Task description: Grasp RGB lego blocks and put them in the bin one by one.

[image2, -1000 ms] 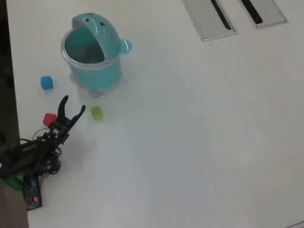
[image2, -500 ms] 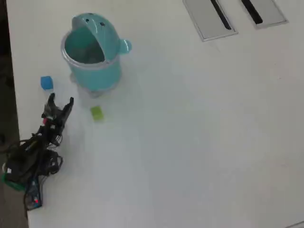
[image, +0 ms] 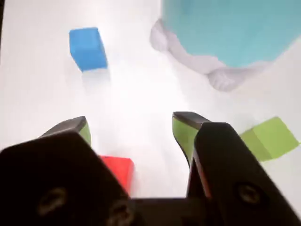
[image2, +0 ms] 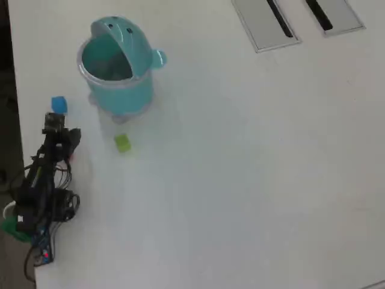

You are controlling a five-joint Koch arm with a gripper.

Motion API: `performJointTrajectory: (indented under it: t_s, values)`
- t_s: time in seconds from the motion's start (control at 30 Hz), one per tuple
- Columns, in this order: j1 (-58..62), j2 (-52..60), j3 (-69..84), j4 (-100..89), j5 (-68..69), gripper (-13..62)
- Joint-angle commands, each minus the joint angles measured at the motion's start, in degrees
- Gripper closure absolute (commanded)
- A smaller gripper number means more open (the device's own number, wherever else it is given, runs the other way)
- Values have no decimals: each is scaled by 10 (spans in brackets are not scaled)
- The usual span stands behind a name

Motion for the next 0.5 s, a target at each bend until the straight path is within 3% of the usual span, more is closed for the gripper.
performJointTrajectory:
  t_s: [0.0,0.47]
  values:
    - [-6,43,-59,18,-19,181]
    - [-44,43,9,134,-41,183]
